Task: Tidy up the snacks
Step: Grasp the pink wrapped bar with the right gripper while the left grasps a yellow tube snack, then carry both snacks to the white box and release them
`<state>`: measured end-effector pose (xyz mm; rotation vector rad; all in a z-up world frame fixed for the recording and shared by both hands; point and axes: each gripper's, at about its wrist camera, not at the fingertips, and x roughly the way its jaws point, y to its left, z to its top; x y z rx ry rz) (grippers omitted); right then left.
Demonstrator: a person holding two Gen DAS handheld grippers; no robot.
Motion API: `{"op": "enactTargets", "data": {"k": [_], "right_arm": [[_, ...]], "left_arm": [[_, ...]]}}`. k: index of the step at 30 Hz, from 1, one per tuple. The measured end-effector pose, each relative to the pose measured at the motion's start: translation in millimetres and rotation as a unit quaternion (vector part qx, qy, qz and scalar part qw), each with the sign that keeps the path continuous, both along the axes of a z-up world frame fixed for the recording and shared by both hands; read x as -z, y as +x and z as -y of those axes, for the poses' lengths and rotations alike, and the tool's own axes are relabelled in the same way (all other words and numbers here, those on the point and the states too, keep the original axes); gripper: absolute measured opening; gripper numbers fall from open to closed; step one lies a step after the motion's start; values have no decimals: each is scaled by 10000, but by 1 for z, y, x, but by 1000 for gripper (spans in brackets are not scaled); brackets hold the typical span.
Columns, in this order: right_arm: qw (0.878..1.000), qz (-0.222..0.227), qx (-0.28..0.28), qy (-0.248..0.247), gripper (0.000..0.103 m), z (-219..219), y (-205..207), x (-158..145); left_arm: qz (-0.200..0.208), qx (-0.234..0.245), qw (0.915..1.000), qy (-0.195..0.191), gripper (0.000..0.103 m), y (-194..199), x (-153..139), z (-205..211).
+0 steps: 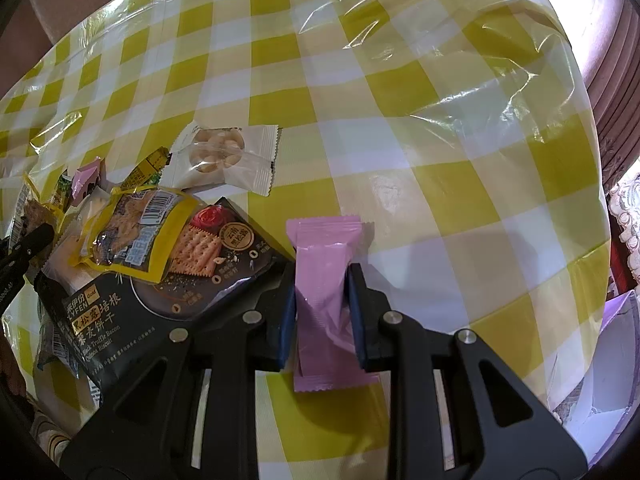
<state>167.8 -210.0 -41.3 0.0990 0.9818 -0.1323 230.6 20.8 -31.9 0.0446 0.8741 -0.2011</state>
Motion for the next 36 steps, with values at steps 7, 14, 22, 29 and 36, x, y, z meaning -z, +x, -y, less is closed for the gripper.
{"op": "enactTargets", "data": {"k": [7,14,22,29,36], "right_arm": [[9993,129,-3,354,25,7,-1,-1],[9967,507,14,640,25,13,-12,-9],[9941,846,-25,676,25,12,-23,-24],[9929,1073,-109,497,25,12,-40,-45],[9922,1160,-91,454,25,26,-67,-56]], "left_arm": [[310,-266,9987,-293,19,-12,-16,-11],[572,-399,9963,-505,19,-27,-33,-15],[691,-269,9927,-950,19,-49,-50,-3],[797,-34,9878,-1341,19,-83,-65,27],[766,297,9832,-1631,19,-107,-77,67]]}}
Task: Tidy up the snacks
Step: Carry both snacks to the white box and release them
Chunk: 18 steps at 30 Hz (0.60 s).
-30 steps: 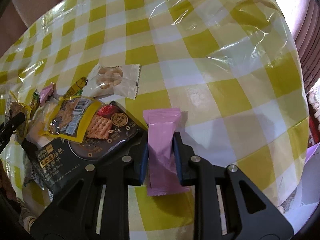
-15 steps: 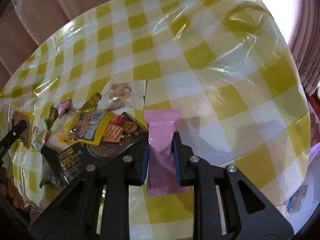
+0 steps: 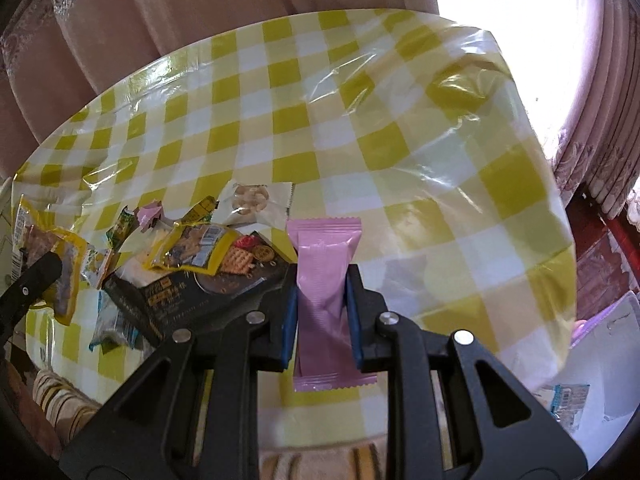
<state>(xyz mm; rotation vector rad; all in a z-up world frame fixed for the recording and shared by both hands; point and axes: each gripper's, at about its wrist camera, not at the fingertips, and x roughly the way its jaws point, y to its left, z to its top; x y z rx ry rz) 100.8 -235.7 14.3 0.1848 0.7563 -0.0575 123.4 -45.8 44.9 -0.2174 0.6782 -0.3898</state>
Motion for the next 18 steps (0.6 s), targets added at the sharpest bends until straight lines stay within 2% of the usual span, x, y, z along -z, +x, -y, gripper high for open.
{"op": "enactTargets", "data": {"k": [8,13,18], "right_arm": [[9996,37,213,179,25,39,-37,-8],[9989,28,431,154,25,71,-62,-7],[9970,-118,750,134,25,110,-85,4]], "left_arm": [[-97,719,9968,-328,19,-23,-9,61],[-202,1229,9911,-464,19,-37,-10,103],[-449,1693,9819,-715,19,-47,-8,143]]}}
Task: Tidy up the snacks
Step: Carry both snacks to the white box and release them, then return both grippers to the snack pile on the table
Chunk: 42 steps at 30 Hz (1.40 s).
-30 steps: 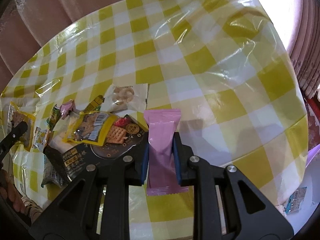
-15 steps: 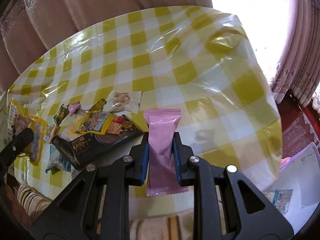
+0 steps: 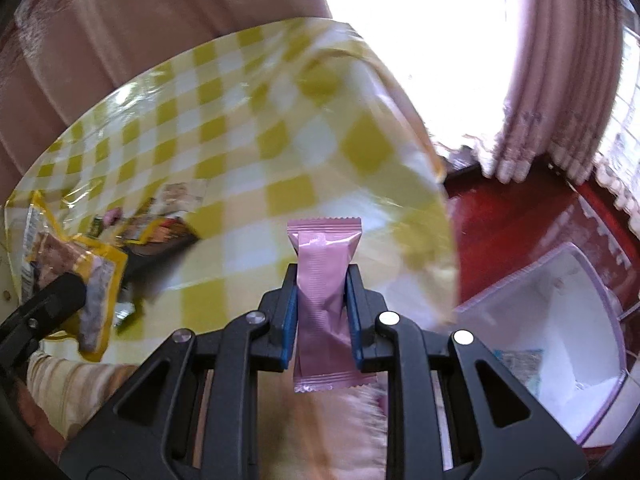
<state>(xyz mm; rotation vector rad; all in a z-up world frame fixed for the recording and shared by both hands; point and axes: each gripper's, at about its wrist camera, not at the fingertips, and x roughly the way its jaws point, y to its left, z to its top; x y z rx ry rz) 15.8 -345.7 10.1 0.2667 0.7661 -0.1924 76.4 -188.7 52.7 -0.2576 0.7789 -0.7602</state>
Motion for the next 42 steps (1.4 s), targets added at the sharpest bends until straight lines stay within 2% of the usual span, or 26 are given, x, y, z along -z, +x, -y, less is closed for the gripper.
{"op": "enactTargets", "data": {"k": [10,18,21,25,27,29,30,34,38,42], "right_arm": [[9961,-396,784,-117,25,87,-42,28],[9907,-546,1243,-119,26,131,-60,36],[9892,-559,1349,-117,26,140,-64,36],[9884,-601,1391,-73,28,145,-64,38],[9883,-616,1394,-61,37,146,-64,38],[9883,-593,1402,-83,65,146,-64,37],[9885,-565,1400,-113,68,145,-65,37],[9884,-543,1402,-231,74,141,-65,32],[9877,-460,1388,-556,81,128,-64,26],[9893,-109,1261,-719,83,114,-66,18]], "left_arm": [[-531,773,9956,58,19,-16,15,81],[-837,1084,9902,275,19,-21,26,127],[-925,1186,9883,244,24,-21,29,136],[-1033,1179,9872,292,40,-20,34,140],[-1066,1135,9875,252,43,-18,35,138],[-1073,1091,9879,236,47,-17,35,135],[-1070,1077,9881,237,48,-18,35,135],[-1015,1026,9892,267,54,-18,33,132],[-954,952,9904,297,56,-20,30,129],[-846,783,9927,349,56,-20,26,121]]}}
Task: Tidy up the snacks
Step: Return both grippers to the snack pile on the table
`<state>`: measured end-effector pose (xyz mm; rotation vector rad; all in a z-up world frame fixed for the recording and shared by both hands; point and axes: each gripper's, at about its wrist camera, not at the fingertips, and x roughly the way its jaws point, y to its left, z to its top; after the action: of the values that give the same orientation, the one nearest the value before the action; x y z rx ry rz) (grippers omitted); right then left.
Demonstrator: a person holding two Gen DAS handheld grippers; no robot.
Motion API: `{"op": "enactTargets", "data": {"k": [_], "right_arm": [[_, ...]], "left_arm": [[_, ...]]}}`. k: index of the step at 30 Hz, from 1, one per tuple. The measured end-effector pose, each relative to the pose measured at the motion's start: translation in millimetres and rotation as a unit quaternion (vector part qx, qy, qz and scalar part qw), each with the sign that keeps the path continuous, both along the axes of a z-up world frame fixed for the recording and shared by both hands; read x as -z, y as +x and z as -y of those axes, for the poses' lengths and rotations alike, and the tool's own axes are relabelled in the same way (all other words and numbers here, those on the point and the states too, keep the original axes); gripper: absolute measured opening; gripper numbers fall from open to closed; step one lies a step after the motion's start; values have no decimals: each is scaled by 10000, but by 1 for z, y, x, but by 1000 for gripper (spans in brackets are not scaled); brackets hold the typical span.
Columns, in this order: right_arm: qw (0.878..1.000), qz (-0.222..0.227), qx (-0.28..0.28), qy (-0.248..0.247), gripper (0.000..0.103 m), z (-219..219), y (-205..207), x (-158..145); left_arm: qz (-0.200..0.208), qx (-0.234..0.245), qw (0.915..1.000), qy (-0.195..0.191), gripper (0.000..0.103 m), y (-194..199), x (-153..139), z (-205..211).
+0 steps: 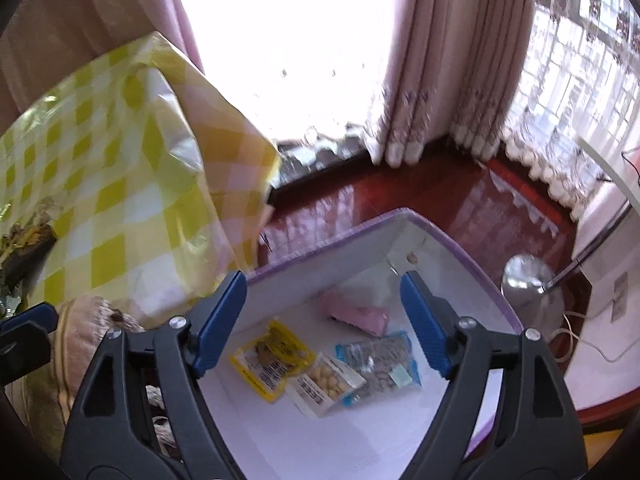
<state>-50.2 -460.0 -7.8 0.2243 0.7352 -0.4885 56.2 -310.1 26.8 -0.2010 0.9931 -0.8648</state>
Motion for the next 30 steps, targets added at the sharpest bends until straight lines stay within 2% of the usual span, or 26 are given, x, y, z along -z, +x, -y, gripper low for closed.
{"op": "enactTargets", "data": {"k": [4,7,9,13,15,19,22,30], "right_arm": [[9996,52,-273,-19,84,-11,5,-5],[9989,47,-453,68,84,-20,7,-7],[9979,-29,-646,47,84,-30,11,-9],[9965,17,-828,106,84,-47,13,-15],[9956,49,-923,153,84,-55,15,-17],[9929,118,-1168,188,84,-78,21,-23],[9899,122,-1411,86,84,-97,27,-27],[9802,21,-1969,210,84,-145,50,-27]], "left_arm": [[179,-193,9997,16,58,0,-7,-13],[581,-494,9970,160,69,-4,-18,-25],[844,-610,9946,-16,75,-7,-25,-37],[988,-839,9915,-122,76,-5,-30,-61],[1001,-995,9899,-113,76,-2,-31,-74],[782,-1423,9866,-143,76,8,-27,-111],[714,-1798,9809,-207,76,11,-25,-140],[560,-2762,9590,-302,76,20,-16,-218]]}}
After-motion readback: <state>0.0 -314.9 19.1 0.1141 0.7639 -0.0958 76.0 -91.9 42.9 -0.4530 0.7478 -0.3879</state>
